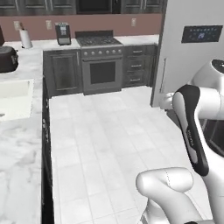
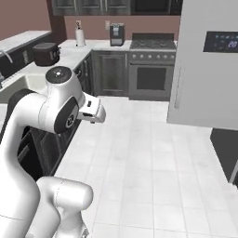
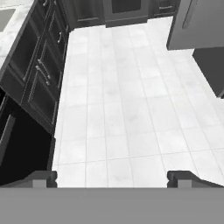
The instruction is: Take the cheese, fish, and avocado from the fridge and place them on the plate on the dining counter to create an appetizer plate.
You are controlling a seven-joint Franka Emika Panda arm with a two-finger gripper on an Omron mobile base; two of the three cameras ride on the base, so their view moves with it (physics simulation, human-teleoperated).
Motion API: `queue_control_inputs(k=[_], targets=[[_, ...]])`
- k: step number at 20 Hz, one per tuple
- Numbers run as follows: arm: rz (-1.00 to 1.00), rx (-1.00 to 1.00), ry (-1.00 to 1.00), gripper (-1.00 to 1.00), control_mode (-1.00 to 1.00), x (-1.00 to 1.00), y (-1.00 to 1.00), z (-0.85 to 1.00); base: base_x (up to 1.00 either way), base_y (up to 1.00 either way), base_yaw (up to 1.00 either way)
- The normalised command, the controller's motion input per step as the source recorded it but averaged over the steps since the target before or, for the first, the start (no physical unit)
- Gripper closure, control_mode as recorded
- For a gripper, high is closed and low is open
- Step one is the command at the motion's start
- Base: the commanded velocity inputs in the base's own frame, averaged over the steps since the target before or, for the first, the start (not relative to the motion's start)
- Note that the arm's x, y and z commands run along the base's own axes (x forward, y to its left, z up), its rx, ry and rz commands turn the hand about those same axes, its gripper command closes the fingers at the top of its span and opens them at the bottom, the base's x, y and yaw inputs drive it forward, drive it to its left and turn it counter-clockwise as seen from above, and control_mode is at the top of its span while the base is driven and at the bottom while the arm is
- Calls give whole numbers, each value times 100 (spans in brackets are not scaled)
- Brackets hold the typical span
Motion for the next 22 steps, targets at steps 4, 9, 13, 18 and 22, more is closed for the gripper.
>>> queue_control_inputs(k=[4,9,13,18,22], targets=[[0,0,0,-100,100,0,0,0,100,-6,0],[0,0,0,-100,100,0,0,0,100,-13,-2],[0,0,0,-100,100,0,0,0,100,-17,-10],[0,0,0,-100,100,0,0,0,91,-26,-34],[0,0,0,-100,100,0,0,0,88,-5,-42]])
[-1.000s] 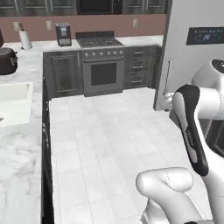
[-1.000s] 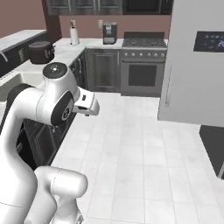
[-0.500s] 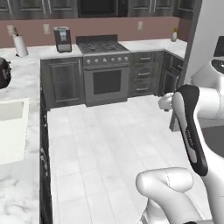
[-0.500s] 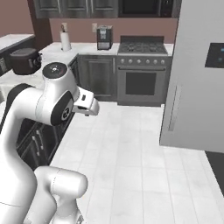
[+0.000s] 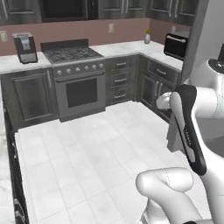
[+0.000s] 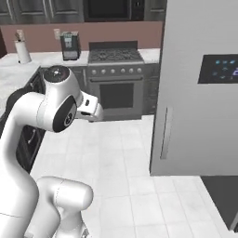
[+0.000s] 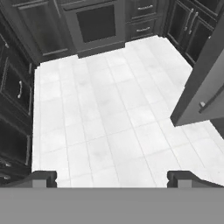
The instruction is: Take the cheese, fish, and avocado from the fridge and place them on the plate on the dining counter to create an appetizer plate.
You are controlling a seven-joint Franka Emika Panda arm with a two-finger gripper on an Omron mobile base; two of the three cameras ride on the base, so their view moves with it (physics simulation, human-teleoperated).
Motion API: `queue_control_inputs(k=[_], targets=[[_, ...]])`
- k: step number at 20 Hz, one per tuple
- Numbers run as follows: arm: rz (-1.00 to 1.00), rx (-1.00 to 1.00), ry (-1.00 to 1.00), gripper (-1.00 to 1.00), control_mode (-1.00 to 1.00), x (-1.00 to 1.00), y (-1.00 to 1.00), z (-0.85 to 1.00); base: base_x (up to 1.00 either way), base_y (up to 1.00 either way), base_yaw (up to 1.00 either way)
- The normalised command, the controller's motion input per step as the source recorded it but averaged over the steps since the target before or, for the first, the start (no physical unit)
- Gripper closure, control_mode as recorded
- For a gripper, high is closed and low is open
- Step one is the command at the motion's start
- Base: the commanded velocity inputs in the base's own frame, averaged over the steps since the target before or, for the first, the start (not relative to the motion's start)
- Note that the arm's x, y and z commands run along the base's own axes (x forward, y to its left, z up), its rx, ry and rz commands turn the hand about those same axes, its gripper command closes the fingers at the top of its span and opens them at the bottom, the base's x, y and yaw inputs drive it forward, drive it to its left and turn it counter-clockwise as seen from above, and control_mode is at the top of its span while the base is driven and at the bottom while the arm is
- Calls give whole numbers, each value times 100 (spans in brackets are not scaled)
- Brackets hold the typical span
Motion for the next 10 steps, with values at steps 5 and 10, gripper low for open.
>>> queue_control_inputs(k=[5,10], targets=[[0,0,0,-100,100,0,0,0,96,6,-43],[0,0,0,-100,100,0,0,0,98,19,-42]])
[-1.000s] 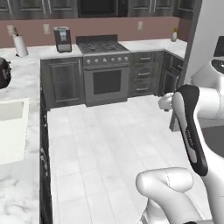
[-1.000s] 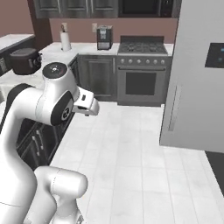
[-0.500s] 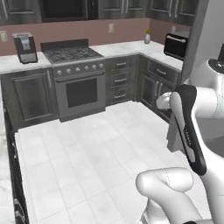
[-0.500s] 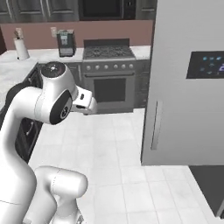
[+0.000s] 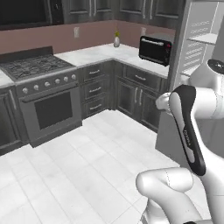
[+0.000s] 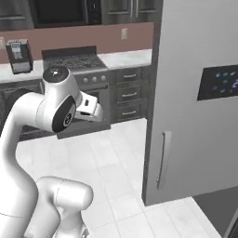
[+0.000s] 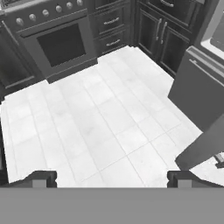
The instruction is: Take the cheese, fish, and avocado from the fridge and place them on the plate on the dining counter to create an appetizer plate.
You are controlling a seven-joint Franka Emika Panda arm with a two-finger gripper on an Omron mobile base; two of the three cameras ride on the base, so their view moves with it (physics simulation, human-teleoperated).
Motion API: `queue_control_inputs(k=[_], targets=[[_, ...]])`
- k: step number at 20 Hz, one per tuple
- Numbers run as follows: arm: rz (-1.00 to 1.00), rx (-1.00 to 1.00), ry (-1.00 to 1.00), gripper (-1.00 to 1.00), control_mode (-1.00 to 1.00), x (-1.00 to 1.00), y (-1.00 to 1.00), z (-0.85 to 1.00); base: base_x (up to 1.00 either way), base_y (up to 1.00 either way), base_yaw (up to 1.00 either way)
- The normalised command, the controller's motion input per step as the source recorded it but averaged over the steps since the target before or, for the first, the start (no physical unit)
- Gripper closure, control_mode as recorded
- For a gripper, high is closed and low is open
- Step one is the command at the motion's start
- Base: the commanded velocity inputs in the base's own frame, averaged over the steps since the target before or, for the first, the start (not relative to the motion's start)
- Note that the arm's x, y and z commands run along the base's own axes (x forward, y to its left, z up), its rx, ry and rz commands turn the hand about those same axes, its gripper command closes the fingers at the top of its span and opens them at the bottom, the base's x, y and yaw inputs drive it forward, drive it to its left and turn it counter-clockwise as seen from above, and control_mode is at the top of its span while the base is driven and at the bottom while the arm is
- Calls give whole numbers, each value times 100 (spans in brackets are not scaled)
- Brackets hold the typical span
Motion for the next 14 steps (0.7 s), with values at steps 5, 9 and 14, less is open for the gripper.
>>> queue_control_inputs(k=[5,9,14], targets=[[0,0,0,-100,100,0,0,0,64,16,-46],[0,0,0,-100,100,0,0,0,48,1,-50],[0,0,0,-100,100,0,0,0,55,20,-55]])
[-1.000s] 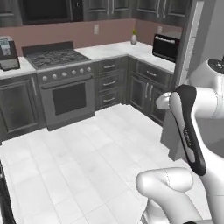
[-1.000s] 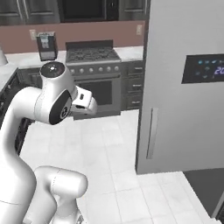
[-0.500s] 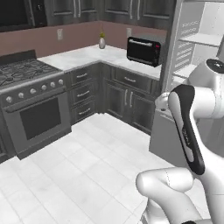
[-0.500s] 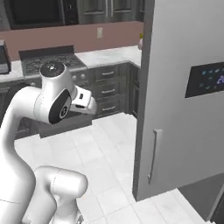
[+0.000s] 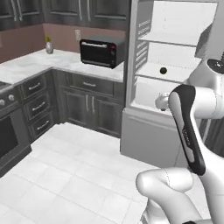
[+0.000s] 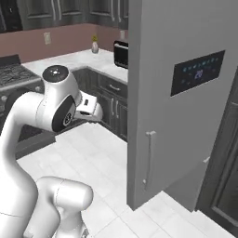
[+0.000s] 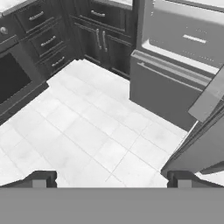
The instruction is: Take the cheese, fish, and avocado from the fridge and place them on the plate on the dining counter to create an appetizer plate.
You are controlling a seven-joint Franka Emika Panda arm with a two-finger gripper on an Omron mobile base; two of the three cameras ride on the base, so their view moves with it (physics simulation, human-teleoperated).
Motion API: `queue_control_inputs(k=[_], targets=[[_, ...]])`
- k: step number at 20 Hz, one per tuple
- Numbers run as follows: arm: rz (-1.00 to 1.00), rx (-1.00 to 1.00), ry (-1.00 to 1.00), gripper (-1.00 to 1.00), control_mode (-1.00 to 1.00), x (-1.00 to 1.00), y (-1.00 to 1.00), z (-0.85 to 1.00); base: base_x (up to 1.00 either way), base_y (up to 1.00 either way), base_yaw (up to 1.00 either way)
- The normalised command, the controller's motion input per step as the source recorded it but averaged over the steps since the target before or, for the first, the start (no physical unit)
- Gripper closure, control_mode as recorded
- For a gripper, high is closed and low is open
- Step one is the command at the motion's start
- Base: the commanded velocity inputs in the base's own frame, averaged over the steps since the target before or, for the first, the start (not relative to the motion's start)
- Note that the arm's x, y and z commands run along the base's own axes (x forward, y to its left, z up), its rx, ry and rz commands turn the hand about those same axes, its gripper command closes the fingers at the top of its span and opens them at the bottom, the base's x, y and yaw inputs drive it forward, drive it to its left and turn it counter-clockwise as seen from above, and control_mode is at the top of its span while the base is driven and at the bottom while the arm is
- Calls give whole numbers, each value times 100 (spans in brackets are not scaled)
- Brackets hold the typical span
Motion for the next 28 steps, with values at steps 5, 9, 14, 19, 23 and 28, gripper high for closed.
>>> queue_control_inputs(k=[5,9,14,19,23,28], targets=[[0,0,0,-100,100,0,0,0,71,66,-61],[0,0,0,-100,100,0,0,0,73,83,-60],[0,0,0,-100,100,0,0,0,62,62,-56],[0,0,0,-100,100,0,0,0,63,59,-53],[0,0,0,-100,100,0,0,0,78,64,-47],[0,0,0,-100,100,0,0,0,84,61,-39]])
